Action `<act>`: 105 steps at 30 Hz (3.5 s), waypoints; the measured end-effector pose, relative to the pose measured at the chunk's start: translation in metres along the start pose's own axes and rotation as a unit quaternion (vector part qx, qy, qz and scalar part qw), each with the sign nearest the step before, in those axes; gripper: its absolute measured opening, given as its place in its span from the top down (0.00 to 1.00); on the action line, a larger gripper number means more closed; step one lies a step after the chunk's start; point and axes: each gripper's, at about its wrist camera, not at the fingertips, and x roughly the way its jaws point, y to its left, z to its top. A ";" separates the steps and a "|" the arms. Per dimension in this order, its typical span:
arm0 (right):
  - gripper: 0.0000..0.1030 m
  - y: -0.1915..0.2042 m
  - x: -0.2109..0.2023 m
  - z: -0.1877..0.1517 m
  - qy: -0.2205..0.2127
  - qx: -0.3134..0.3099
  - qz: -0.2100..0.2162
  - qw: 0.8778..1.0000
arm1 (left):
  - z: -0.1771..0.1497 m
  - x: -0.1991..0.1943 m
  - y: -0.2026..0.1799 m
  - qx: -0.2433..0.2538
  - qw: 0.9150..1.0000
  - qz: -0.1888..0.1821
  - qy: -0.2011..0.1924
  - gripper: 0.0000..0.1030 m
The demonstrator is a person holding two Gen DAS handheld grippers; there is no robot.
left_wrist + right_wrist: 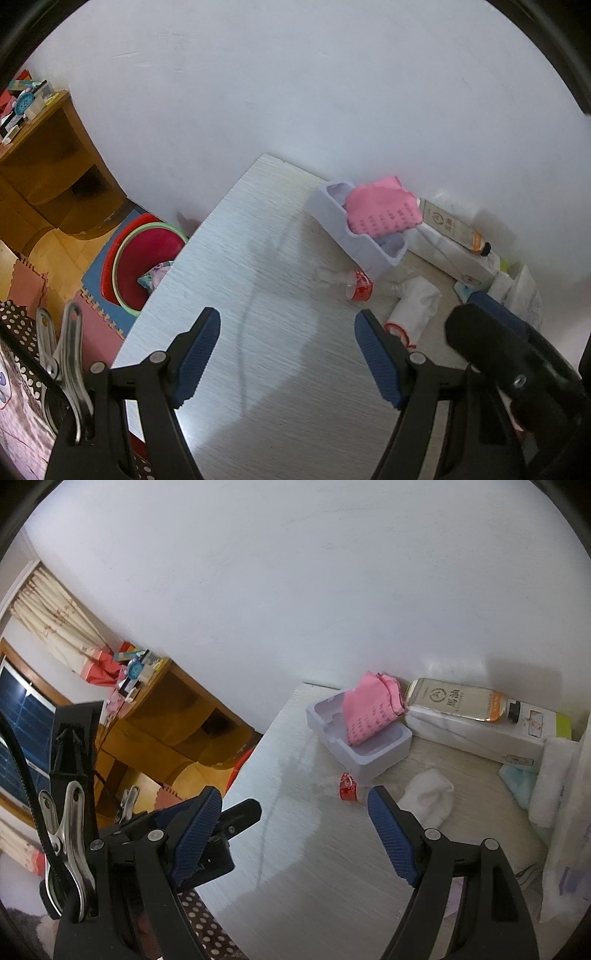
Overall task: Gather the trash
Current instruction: 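Move both open grippers toward the white sock and small bottle, then move both open grippers onto the white printed plastic bag beside the shuttlecock, then close both grippers on the white printed plastic bag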
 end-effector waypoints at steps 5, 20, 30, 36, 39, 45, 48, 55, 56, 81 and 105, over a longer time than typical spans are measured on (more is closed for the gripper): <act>0.19 -0.001 0.001 -0.001 0.000 0.001 0.004 1.000 | -0.002 0.000 0.002 0.001 1.000 0.001 0.003 0.24; 0.19 -0.016 -0.014 0.002 -0.021 0.019 -0.006 1.000 | -0.004 0.001 -0.005 0.009 1.000 -0.003 0.008 0.24; 0.19 -0.037 -0.042 0.003 -0.050 0.026 -0.021 0.998 | -0.009 -0.003 -0.031 0.041 0.999 -0.013 0.001 0.23; 0.19 -0.053 -0.059 -0.003 -0.062 0.039 -0.029 0.997 | -0.012 -0.004 -0.051 0.060 0.998 -0.019 -0.004 0.23; 0.19 -0.059 -0.077 -0.008 -0.084 0.046 -0.031 0.995 | -0.014 -0.006 -0.059 0.067 0.997 -0.024 -0.005 0.23; 0.19 -0.076 -0.113 -0.020 -0.111 0.066 -0.097 0.987 | -0.023 -0.010 -0.085 0.112 0.993 -0.019 -0.021 0.23; 0.19 -0.088 -0.134 -0.032 -0.126 0.070 -0.128 0.981 | -0.031 -0.009 -0.101 0.143 0.989 -0.026 -0.025 0.23; 0.19 -0.129 -0.161 -0.064 -0.123 0.107 -0.200 0.966 | -0.048 0.008 -0.128 0.166 0.985 -0.046 0.001 0.23; 0.19 -0.135 -0.164 -0.069 -0.123 0.115 -0.206 0.964 | -0.049 0.009 -0.131 0.169 0.984 -0.050 0.002 0.23; 0.43 -0.230 -0.160 -0.116 -0.113 0.255 -0.148 0.949 | -0.032 0.037 -0.270 0.239 0.960 -0.146 0.024 0.23; 0.93 -0.229 -0.184 -0.131 -0.116 0.240 -0.105 0.958 | -0.033 0.047 -0.283 0.249 0.949 -0.188 0.037 0.89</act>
